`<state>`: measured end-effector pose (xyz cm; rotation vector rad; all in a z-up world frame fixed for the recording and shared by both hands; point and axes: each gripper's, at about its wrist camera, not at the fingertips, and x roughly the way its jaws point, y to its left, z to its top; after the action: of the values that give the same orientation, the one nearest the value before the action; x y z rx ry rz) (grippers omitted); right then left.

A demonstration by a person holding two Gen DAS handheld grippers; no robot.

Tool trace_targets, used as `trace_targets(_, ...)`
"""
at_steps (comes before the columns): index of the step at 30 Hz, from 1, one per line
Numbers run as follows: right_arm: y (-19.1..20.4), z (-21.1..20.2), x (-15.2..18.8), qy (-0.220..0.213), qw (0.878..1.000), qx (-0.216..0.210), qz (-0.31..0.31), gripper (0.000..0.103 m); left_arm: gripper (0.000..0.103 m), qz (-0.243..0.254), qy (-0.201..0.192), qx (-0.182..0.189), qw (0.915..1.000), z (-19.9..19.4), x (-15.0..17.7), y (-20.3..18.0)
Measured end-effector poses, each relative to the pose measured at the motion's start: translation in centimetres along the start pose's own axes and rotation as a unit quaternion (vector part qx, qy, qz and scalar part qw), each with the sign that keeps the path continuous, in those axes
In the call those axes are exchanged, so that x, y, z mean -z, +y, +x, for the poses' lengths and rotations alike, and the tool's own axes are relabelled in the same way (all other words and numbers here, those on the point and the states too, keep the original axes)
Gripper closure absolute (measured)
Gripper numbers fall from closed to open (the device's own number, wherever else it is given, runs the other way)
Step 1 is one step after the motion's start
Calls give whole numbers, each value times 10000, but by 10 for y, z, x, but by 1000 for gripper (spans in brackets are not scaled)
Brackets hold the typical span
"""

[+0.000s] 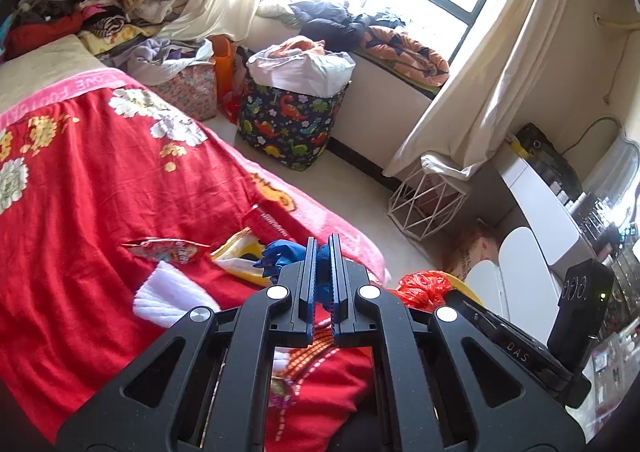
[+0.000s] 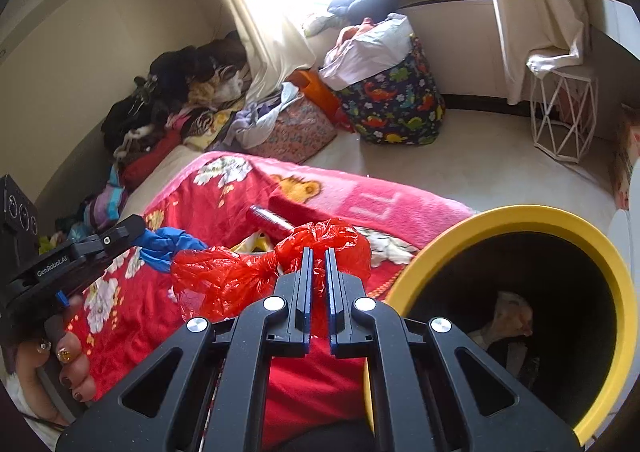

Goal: Collect trash
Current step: 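Carry the red bag and blue cloth over the yellow bin with both tools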

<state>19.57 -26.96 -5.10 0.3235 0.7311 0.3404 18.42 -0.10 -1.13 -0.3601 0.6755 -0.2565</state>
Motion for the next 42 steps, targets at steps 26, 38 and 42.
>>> trace_targets(26,-110,-82,9,-579,9900,876,942,97,101,542,260,646,9961,29,17,-89)
trace_targets(38,-151,-103,20,-699,9789,1381,1336,97,101,844,578,950,9902,51,36,-128)
trace_targets(42,-158,-107,24,-700,9762,1483,1417,97,101,974,732,1042,9871,60,47,-142)
